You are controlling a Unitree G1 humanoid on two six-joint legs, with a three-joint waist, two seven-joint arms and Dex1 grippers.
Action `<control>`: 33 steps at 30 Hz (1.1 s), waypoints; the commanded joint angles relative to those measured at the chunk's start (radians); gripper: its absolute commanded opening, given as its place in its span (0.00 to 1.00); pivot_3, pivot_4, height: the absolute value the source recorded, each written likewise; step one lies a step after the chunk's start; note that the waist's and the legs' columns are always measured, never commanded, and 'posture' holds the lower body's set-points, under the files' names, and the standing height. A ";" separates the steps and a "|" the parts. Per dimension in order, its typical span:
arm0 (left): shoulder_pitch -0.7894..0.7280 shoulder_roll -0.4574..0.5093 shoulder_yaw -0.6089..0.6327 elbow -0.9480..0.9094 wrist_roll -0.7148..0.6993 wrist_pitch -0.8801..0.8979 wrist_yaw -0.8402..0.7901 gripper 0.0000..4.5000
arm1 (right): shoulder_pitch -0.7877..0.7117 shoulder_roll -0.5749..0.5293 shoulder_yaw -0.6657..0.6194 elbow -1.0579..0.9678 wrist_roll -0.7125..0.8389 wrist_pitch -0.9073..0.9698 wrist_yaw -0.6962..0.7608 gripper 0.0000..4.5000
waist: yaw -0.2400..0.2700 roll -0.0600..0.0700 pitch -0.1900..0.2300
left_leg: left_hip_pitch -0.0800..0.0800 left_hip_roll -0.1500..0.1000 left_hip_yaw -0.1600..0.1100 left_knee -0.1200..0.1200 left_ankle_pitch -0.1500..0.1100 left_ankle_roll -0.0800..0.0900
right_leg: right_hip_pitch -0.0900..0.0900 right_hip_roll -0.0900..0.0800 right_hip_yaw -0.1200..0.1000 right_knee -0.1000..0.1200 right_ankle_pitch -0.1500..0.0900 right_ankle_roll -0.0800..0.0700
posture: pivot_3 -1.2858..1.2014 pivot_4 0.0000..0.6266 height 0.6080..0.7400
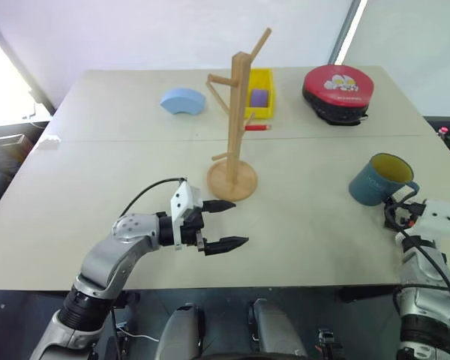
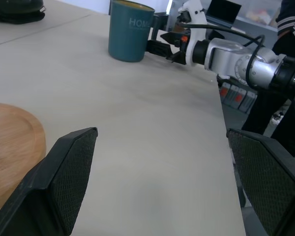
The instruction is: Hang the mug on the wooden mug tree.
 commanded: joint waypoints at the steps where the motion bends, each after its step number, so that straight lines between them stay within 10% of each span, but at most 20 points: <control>1: 0.001 0.009 0.017 -0.036 0.003 -0.023 0.004 1.00 | -0.021 -0.017 0.000 0.014 0.019 -0.030 0.029 0.47 | 0.000 0.000 0.000 | 0.000 0.000 0.000 0.000 0.000 0.000 | 0.000 0.000 0.000 0.000 0.000 0.000 | 0.52 0.24 0.96; 5: 0.005 0.009 0.020 -0.036 0.004 -0.029 0.014 1.00 | -0.027 -0.001 0.016 -0.011 0.048 -0.030 0.077 0.01 | 0.000 0.000 0.000 | 0.000 0.000 0.000 0.000 0.000 0.000 | 0.000 0.000 0.000 0.000 0.000 0.000 | 0.52 0.24 0.96; 18: 0.048 0.086 0.121 0.012 0.013 -0.073 0.010 1.00 | 0.008 -0.275 0.497 -0.601 -0.344 -0.022 0.382 0.01 | -0.005 0.002 0.002 | 0.001 0.004 0.000 0.000 0.000 0.000 | -0.001 0.006 0.001 0.001 0.000 0.000 | 0.52 0.24 0.96; 33: 0.025 0.106 0.260 -0.036 -0.122 -0.007 0.023 1.00 | -0.299 -0.297 0.514 -0.695 -0.306 0.237 0.494 0.01 | 0.004 -0.001 0.003 | -0.002 0.000 -0.002 0.000 0.000 0.000 | -0.002 -0.003 -0.002 -0.001 0.000 0.000 | 0.52 0.24 0.96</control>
